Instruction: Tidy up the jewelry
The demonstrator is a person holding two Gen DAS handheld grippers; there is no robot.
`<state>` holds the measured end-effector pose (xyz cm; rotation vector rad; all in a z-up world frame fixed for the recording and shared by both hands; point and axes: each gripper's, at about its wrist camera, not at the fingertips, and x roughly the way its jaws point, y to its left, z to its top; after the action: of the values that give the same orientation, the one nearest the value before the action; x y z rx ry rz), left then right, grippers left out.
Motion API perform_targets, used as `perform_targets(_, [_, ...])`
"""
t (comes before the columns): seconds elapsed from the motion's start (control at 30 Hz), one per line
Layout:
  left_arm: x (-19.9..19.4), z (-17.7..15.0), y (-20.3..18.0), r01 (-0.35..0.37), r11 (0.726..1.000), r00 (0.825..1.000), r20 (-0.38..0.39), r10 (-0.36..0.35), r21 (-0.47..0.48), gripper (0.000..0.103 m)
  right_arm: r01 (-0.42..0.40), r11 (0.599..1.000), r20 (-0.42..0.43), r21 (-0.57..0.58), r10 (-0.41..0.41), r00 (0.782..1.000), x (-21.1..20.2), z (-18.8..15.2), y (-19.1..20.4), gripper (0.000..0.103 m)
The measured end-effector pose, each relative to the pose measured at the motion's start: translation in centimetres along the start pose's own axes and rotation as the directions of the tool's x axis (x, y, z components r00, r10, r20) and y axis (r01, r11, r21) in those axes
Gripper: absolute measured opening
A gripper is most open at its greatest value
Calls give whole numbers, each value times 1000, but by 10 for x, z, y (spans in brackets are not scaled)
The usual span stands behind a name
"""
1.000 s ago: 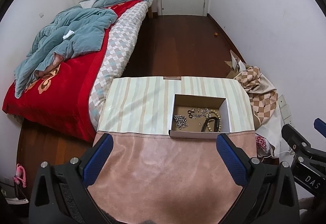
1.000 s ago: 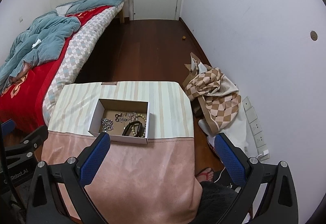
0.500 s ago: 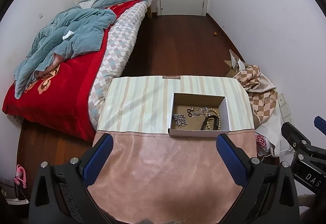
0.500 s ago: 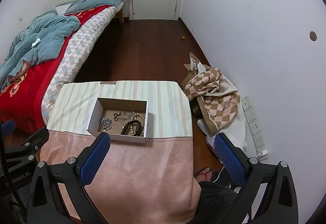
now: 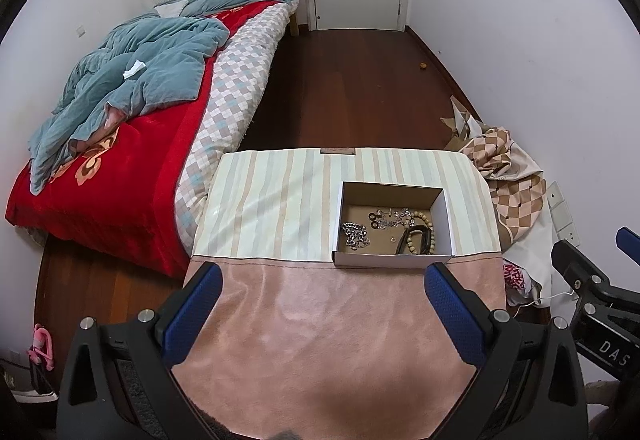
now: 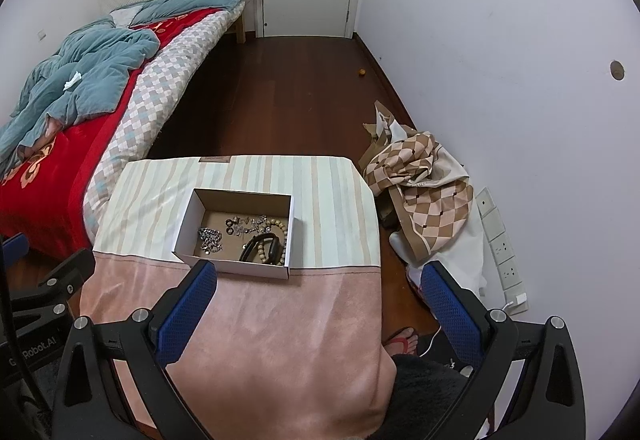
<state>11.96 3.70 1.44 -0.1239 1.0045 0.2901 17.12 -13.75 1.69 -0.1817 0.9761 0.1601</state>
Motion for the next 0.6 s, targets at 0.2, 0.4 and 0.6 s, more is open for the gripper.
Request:
perform_targets(0.2, [-1, 0, 1, 3, 1000, 1000, 0, -3, 4, 103, 4, 1000, 3, -2, -4, 1000, -2, -3, 2, 103])
perform_targets(0.4, [-2, 0, 2, 4, 1000, 1000, 1, -4, 6, 103, 4, 1000, 2, -4, -4, 1000, -2, -3, 2, 103])
perform_targets(0.6, [-2, 0, 1, 0, 1000, 1000, 3, 0, 7, 103, 3, 1000, 2, -2, -3, 1000, -2, -3, 2, 103])
